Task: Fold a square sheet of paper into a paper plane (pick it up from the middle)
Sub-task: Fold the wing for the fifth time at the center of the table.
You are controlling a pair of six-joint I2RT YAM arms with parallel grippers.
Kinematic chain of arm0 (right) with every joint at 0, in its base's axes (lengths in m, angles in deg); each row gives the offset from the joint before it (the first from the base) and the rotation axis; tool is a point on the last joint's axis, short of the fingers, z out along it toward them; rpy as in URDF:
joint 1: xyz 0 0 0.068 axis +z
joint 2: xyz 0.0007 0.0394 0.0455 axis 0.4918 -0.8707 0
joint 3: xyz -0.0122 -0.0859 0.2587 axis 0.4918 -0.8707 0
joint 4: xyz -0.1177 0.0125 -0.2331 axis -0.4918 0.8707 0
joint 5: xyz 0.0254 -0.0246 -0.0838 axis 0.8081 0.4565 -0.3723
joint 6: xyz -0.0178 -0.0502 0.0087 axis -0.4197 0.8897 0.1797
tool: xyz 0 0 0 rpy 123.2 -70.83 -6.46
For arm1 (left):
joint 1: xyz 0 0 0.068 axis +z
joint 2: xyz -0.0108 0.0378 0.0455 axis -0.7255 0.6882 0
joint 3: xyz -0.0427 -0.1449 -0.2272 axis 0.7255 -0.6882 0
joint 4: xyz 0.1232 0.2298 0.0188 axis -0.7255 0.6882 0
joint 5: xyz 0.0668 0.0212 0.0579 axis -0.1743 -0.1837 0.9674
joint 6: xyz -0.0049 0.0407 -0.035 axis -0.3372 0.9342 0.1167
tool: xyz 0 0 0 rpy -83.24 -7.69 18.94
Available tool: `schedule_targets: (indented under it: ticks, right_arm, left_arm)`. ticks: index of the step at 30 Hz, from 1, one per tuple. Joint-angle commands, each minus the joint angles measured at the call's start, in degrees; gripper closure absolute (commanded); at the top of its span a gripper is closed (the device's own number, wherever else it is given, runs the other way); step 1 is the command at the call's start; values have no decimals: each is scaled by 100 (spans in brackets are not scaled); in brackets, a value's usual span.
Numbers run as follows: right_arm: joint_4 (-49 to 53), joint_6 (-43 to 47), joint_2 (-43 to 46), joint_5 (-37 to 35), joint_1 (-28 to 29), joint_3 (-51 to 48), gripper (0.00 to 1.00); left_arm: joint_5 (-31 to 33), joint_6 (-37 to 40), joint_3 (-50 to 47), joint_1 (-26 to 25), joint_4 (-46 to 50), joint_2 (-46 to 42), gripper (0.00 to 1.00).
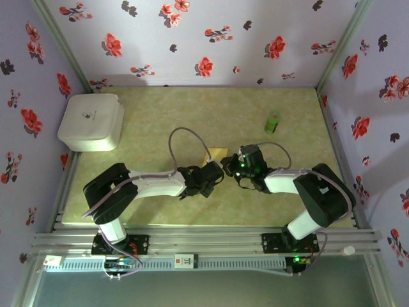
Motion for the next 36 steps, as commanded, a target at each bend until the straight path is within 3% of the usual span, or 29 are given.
schedule_targets:
  ticks: [1,17,23,36]
  right_arm:
    - [70,-32,137,-132,34,56,97]
    - [75,-14,129,-130,34,56,98]
    - [96,-9,120,-148,34,38,99]
    - [167,28,112,-193,25,47,99]
  left_arm:
    - [316,70,40,-59,101,45,70]
    - [407,118,-31,-66,2,60,66]
    - [414,129,-61,-67,-31,48,77]
    - [312,243,-257,-85,-220,-151,86]
